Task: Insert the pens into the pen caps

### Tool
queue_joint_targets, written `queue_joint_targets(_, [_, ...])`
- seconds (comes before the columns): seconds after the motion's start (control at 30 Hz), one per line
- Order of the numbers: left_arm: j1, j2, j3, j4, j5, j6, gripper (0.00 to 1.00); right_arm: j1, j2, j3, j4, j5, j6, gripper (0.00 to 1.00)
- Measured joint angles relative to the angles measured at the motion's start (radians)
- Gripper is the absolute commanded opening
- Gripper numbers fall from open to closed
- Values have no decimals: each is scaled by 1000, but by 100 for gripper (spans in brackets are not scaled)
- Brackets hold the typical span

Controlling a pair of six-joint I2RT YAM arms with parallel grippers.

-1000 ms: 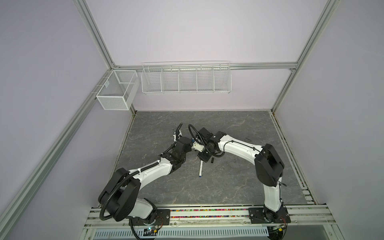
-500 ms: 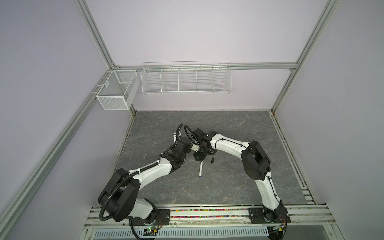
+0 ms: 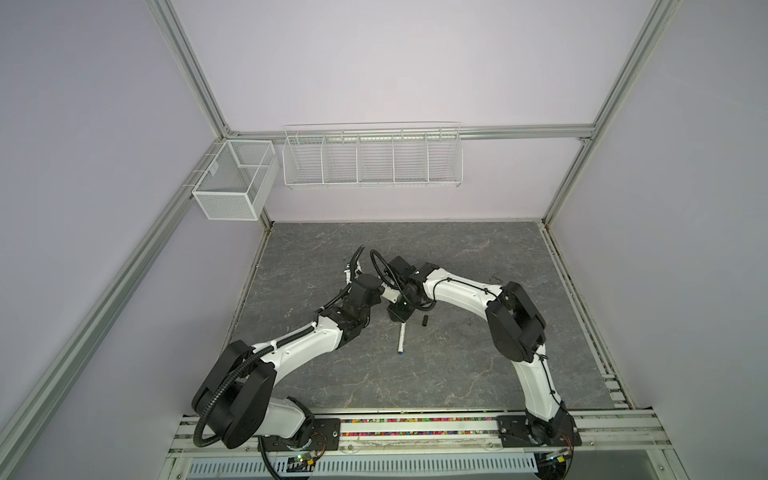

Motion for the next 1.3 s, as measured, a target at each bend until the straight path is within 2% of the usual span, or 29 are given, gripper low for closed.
queue_joint_targets(0.2, [0,0,0,1,0,0,0,-51,-203,-152,56,82,80,43])
queue_joint_targets(0.3, [0,0,0,3,0,0,0,-97,-246,-204,57,116,125,46])
queue_joint_targets(0.5, [0,2,0,18,2,0,0,-115,-174,-228,19,131,167,51])
queue_joint_targets(0.73, [0,2,0,20,5,0,0,-110,-121,-229,-17,117,182,49])
queue_joint_targets(0.9, [0,2,0,20,8,0,0,-109,-91,-216,-44,115,185,44])
queue_joint_targets(1.03, [0,2,0,20,8,0,0,-106,-80,-201,-57,130,190,35])
queue_joint_targets(1.23, [0,2,0,27,19,1,0,-101,-59,-169,-84,165,193,12])
queue_joint_targets(1.3, [0,2,-2,34,34,8,0,-101,-58,-164,-82,165,196,10])
